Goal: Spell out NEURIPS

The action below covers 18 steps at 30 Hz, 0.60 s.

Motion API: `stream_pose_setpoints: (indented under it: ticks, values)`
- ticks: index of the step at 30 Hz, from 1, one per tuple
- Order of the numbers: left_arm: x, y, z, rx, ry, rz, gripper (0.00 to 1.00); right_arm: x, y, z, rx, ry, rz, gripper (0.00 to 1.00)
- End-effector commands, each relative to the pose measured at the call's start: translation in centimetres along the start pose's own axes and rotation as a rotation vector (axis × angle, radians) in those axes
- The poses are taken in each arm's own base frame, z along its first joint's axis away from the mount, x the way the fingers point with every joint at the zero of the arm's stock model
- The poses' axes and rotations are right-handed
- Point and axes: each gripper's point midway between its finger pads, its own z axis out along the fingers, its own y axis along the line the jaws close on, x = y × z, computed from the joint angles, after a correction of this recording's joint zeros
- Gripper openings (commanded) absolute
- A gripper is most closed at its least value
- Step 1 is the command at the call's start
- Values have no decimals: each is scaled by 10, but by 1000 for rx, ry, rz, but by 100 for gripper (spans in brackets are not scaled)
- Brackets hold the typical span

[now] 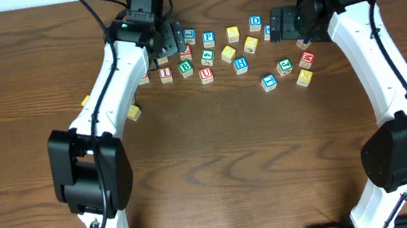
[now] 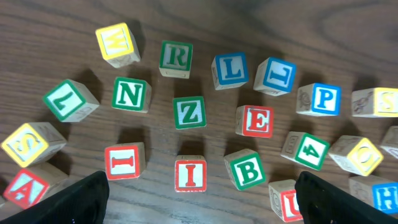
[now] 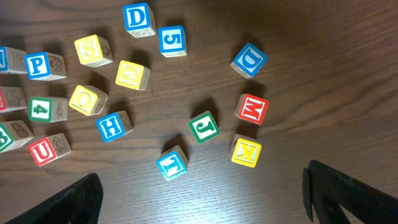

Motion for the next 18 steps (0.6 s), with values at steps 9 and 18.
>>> stream_pose_setpoints:
  ticks: [9, 18]
  values:
    - [13, -24, 18, 17, 20, 64, 94, -1, 1, -1, 14, -9, 4, 99]
    - [19, -32, 17, 22, 30, 81, 94, -1, 1, -1, 14, -9, 4, 99]
